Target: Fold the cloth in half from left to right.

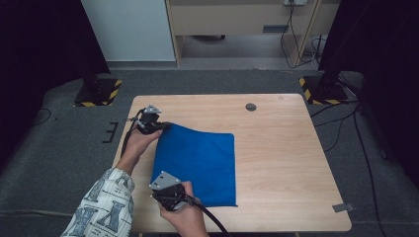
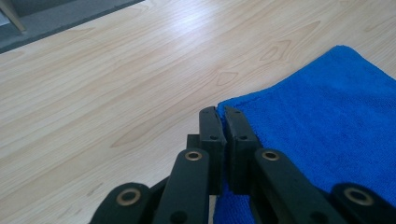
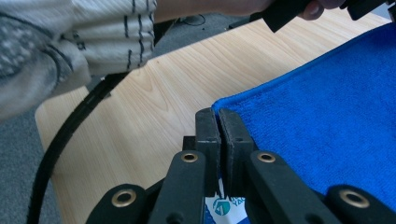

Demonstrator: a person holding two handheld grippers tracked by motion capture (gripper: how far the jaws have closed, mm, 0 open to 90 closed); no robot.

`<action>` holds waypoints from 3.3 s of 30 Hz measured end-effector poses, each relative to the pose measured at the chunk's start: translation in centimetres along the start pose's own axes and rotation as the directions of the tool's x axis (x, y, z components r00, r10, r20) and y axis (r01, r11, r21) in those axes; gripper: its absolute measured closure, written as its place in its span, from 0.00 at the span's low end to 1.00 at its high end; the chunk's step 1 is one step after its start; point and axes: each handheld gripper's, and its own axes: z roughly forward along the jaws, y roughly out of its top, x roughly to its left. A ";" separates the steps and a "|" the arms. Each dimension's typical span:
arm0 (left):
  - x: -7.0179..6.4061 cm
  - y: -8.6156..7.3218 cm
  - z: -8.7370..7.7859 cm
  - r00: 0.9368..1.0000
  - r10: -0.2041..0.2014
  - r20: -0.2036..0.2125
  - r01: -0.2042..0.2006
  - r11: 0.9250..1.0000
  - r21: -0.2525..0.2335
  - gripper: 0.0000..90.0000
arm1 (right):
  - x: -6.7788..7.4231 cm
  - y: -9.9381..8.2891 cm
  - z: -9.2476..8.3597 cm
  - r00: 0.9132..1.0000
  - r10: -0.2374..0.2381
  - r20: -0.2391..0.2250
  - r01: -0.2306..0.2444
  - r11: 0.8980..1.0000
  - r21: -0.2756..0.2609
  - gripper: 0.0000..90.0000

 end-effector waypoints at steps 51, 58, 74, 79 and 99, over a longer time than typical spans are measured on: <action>-11.2 5.3 8.5 0.994 0.099 0.045 -0.104 0.989 0.101 0.95 | -6.7 -8.6 -9.3 0.991 0.132 0.036 -0.131 0.991 -0.021 0.97; -11.6 5.2 9.6 0.994 0.093 0.056 -0.099 0.988 0.116 0.95 | -7.5 -9.5 -10.0 0.988 0.144 0.054 -0.145 0.989 0.000 0.97; -12.5 5.1 11.7 0.993 0.086 0.079 -0.096 0.986 0.138 0.95 | -8.4 -10.6 -10.2 0.983 0.172 0.059 -0.174 0.984 0.033 0.96; -12.8 5.2 12.0 0.993 0.087 0.076 -0.096 0.986 0.138 0.95 | -8.3 -10.5 -10.2 0.983 0.175 0.052 -0.176 0.984 0.028 0.96; -13.2 5.3 12.2 0.993 0.062 0.104 -0.072 0.993 0.092 0.76 | -9.4 -11.3 -10.5 0.976 0.211 0.063 -0.215 0.974 0.072 0.82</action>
